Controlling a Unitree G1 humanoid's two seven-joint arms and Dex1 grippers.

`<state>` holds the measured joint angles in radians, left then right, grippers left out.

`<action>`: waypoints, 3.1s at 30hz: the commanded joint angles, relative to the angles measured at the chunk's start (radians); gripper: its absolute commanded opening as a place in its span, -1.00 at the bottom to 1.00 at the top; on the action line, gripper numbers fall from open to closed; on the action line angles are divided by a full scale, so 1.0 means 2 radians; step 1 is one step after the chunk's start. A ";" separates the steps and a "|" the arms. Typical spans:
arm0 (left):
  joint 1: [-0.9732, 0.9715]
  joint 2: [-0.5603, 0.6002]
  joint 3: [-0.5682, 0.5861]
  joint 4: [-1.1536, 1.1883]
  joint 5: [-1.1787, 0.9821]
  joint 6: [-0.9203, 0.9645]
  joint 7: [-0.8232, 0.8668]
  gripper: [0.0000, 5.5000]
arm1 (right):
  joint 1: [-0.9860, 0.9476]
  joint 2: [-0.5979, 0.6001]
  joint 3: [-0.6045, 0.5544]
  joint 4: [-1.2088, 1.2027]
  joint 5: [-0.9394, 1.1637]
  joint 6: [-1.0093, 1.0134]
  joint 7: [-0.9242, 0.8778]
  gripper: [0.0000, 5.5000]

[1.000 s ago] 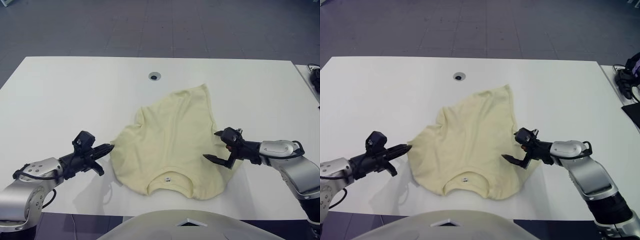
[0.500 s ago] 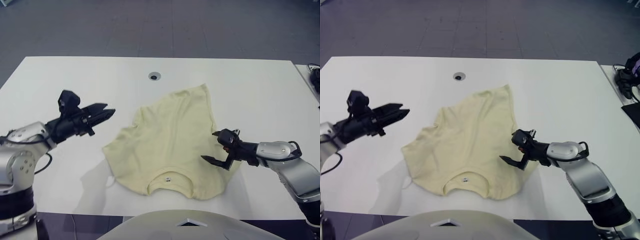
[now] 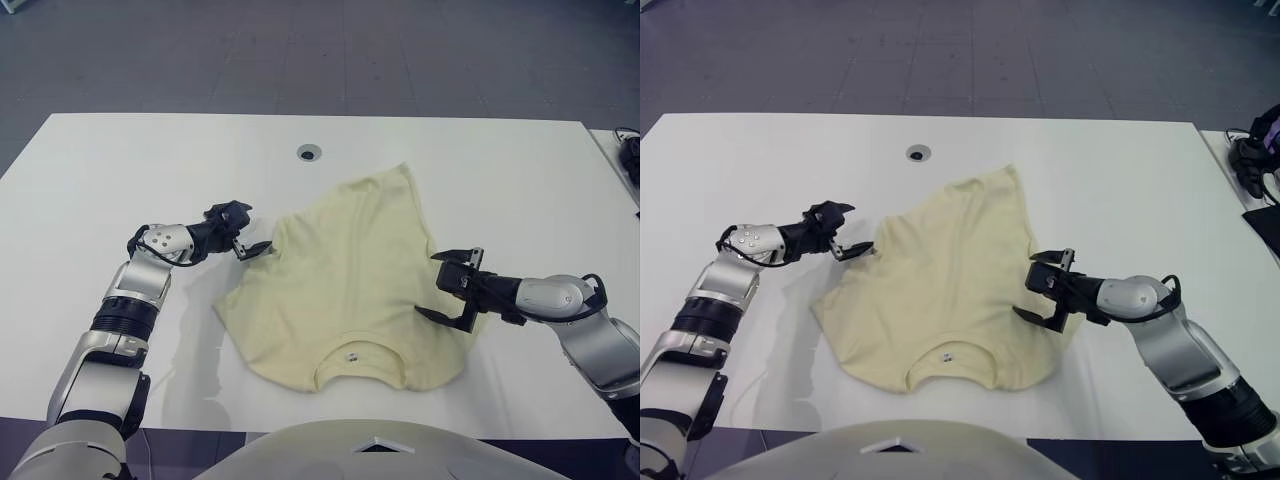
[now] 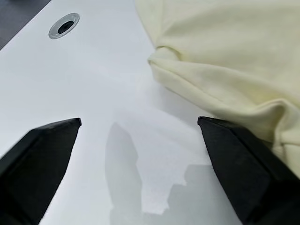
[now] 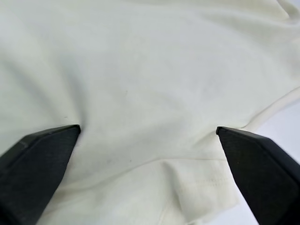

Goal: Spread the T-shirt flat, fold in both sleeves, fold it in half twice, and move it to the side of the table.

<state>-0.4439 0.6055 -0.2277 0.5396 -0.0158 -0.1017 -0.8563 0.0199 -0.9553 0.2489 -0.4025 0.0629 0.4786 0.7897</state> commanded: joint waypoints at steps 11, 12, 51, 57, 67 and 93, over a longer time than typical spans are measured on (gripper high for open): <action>-0.138 -0.142 -0.023 0.277 0.088 -0.124 0.152 0.95 | 0.009 -0.001 0.031 0.029 -0.028 0.010 0.022 0.96; -0.148 -0.144 -0.018 0.295 0.093 -0.128 0.191 0.95 | 0.005 0.000 0.035 0.032 -0.030 0.007 0.026 0.96; -0.055 -0.218 0.113 -0.024 -0.144 0.332 0.128 -0.12 | 0.022 0.027 0.057 0.030 -0.052 -0.006 0.020 0.96; -0.056 -0.223 0.076 -0.039 -0.119 0.261 0.086 -0.49 | 0.021 0.031 0.058 0.029 -0.053 -0.004 0.021 0.96; 0.027 -0.115 -0.138 -0.171 0.030 0.093 -0.077 -1.00 | 0.024 0.033 0.057 0.029 -0.054 -0.002 0.020 0.96; -0.069 -0.102 -0.053 -0.033 0.068 0.039 0.077 0.33 | 0.023 0.035 0.062 0.032 -0.062 -0.002 0.018 0.96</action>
<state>-0.5586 0.4075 -0.2931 0.4015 0.0455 0.0442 -0.7352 -0.0040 -0.8853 0.2880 -0.3966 -0.0116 0.4255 0.7987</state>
